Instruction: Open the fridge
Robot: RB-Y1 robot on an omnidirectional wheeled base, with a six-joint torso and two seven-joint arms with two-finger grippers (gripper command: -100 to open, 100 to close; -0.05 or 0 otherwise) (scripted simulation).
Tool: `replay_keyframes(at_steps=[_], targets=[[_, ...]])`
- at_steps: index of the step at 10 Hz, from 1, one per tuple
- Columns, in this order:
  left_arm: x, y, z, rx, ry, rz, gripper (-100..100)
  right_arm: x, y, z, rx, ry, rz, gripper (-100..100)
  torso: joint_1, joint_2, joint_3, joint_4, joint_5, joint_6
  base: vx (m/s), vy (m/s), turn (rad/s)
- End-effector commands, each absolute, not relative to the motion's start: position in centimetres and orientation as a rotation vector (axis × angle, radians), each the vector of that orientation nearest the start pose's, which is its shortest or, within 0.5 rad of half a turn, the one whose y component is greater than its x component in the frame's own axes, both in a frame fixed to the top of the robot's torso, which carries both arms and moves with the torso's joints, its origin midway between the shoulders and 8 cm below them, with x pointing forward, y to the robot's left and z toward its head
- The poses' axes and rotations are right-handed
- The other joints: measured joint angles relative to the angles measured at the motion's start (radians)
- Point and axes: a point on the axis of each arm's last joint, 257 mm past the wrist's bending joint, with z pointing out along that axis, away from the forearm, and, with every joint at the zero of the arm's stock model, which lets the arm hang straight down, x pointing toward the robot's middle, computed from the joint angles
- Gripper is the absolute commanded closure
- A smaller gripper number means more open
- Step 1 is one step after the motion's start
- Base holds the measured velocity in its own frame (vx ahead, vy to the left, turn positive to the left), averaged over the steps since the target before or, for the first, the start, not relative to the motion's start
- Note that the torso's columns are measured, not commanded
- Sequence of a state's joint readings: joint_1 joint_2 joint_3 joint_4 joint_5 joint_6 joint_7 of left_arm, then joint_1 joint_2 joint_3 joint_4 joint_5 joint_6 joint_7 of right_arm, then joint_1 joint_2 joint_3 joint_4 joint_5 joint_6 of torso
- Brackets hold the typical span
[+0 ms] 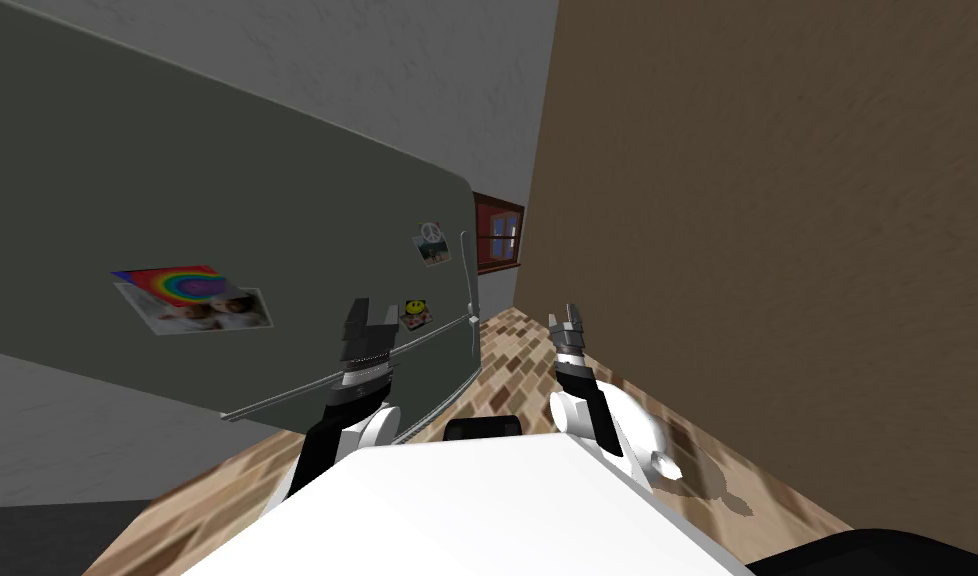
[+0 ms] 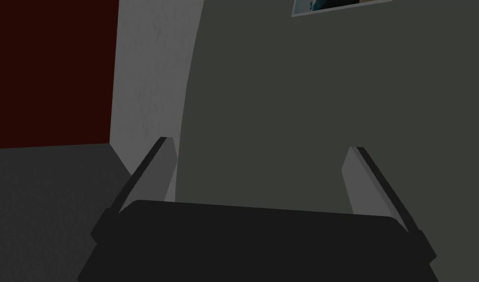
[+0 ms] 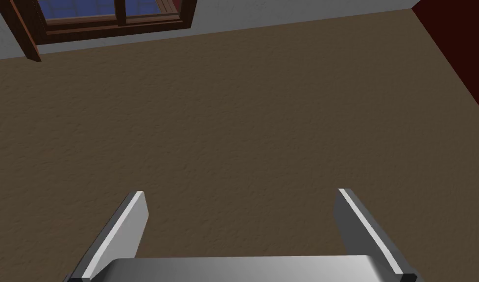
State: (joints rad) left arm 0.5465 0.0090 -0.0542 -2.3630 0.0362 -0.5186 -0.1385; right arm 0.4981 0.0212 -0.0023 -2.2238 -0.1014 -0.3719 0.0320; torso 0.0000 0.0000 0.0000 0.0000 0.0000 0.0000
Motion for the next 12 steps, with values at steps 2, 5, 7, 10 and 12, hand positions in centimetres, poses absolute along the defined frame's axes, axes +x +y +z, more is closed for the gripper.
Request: replay_keyframes(at_steps=[2,5,7,10,12], targets=[[32.24,26.68,4.93,-0.585,0.588,-1.248,0,37.13,-29.79,-2.7,0.872,0.666,1.293,0,0.0,0.104,-0.209,0.105,0.0,0.0,0.0,0.0,0.0],[32.24,26.67,4.94,-0.585,0.588,-1.248,0,37.12,-29.79,-2.69,0.872,0.665,1.293,0,0.0,0.322,-0.644,0.322,0.0,0.0,0.0,0.0,0.0],[32.24,26.67,4.94,-0.585,0.588,-1.248,0,37.12,-29.79,-2.68,0.872,0.665,1.293,0,0.0,0.47,-0.939,0.47,0.0,0.0,0.0,0.0,0.0],[32.46,26.3,4.64,-0.569,0.618,-1.257,-100,37.12,-29.79,-2.68,0.871,0.665,1.293,0,0.0,0.691,-1.382,0.691,0.0,0.0,0.007,-0.006,0.004],[32.87,25.95,4.04,-0.559,0.657,-1.272,-100,37.13,-29.79,-2.72,0.872,0.666,1.293,0,-0.001,0.733,-1.471,0.734,0.0,0.0,0.032,-0.041,0.021]])
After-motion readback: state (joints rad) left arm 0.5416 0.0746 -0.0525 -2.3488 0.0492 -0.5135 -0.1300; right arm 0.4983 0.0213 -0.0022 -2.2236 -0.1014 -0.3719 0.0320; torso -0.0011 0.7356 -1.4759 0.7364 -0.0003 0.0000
